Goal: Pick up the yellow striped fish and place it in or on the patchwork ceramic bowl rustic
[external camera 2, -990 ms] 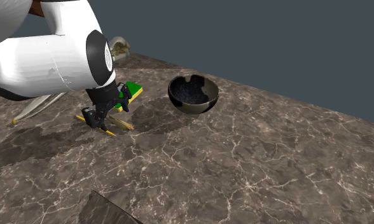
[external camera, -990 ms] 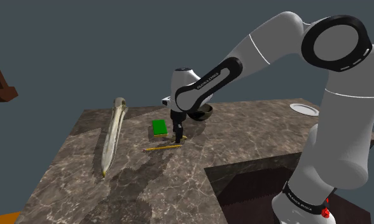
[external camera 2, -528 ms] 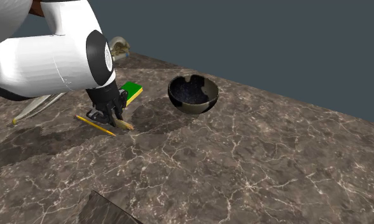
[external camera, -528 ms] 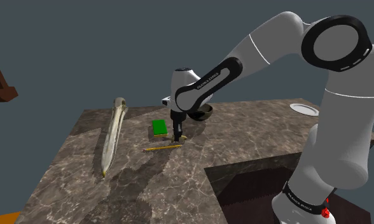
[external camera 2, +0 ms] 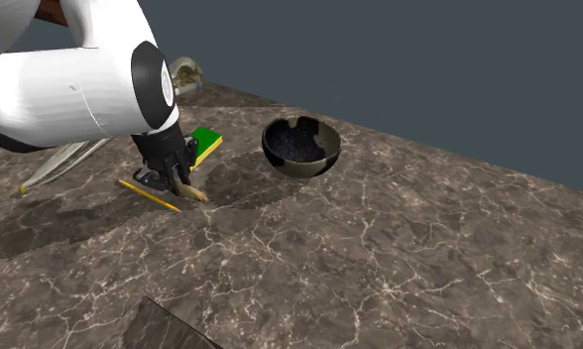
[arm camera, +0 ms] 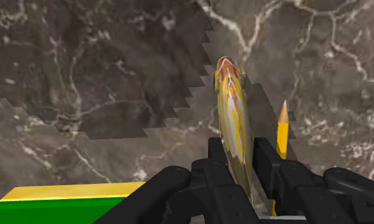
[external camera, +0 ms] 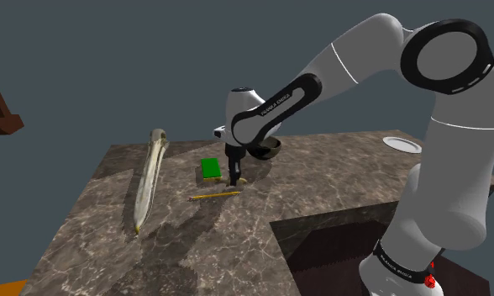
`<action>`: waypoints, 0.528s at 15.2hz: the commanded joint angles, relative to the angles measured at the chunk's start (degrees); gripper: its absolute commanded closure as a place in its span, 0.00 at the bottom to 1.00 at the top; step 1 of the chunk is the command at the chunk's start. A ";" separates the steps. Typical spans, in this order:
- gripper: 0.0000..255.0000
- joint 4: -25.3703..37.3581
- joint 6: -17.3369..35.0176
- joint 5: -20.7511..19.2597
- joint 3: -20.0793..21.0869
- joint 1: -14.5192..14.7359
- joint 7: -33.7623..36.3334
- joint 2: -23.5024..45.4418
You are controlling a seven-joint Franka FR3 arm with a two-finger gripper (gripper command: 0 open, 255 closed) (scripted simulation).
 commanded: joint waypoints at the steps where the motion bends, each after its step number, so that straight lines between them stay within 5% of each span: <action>1: 1.00 0.31 -1.21 -0.03 -0.01 -0.01 0.04 -0.91; 8: 1.00 2.14 -6.25 -0.16 -0.05 -0.02 0.22 -4.12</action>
